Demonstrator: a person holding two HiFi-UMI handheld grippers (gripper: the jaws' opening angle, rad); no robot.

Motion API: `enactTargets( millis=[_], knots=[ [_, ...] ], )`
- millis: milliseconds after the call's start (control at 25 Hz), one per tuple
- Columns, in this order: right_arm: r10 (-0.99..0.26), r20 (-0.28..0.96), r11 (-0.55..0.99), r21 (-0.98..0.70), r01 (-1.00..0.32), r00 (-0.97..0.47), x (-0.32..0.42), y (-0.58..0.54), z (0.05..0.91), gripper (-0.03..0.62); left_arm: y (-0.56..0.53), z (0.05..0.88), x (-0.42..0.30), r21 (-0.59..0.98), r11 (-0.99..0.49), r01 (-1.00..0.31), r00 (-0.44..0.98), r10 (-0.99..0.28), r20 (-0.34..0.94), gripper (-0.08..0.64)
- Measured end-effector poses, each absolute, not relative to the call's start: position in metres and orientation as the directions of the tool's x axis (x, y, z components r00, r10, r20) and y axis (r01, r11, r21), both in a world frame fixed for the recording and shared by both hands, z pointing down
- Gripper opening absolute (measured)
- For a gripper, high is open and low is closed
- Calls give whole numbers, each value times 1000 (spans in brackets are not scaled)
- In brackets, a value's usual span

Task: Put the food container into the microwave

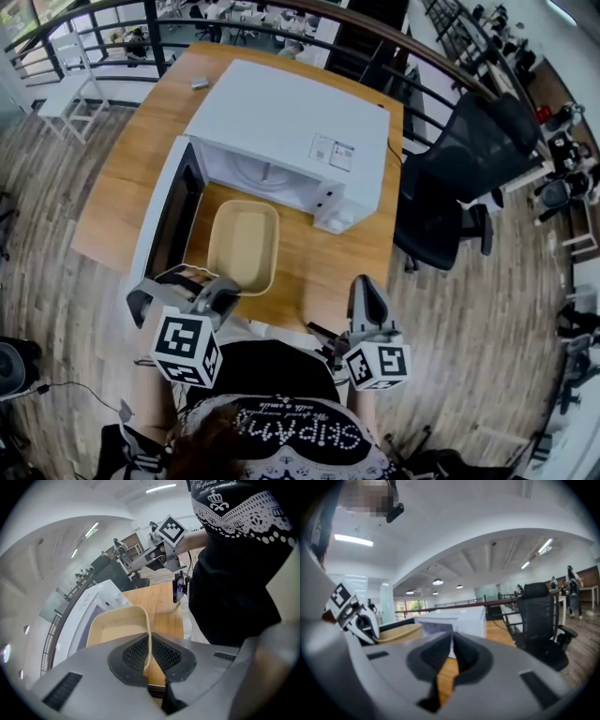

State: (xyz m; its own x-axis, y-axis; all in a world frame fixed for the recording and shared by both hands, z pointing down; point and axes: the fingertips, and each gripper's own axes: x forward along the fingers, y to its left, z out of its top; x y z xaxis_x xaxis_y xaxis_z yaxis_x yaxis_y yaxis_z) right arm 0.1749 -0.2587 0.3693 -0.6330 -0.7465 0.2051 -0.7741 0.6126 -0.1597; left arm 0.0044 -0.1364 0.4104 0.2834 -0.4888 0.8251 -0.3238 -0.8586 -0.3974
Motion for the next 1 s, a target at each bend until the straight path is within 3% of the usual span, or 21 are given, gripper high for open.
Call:
enactTargets(
  millis=[1000],
  knots=[
    [-753,241,585,-179,-791,-612,139,-247,368,38,-147,411,-28,-412,-857,-309,312,-500,808,44]
  ],
)
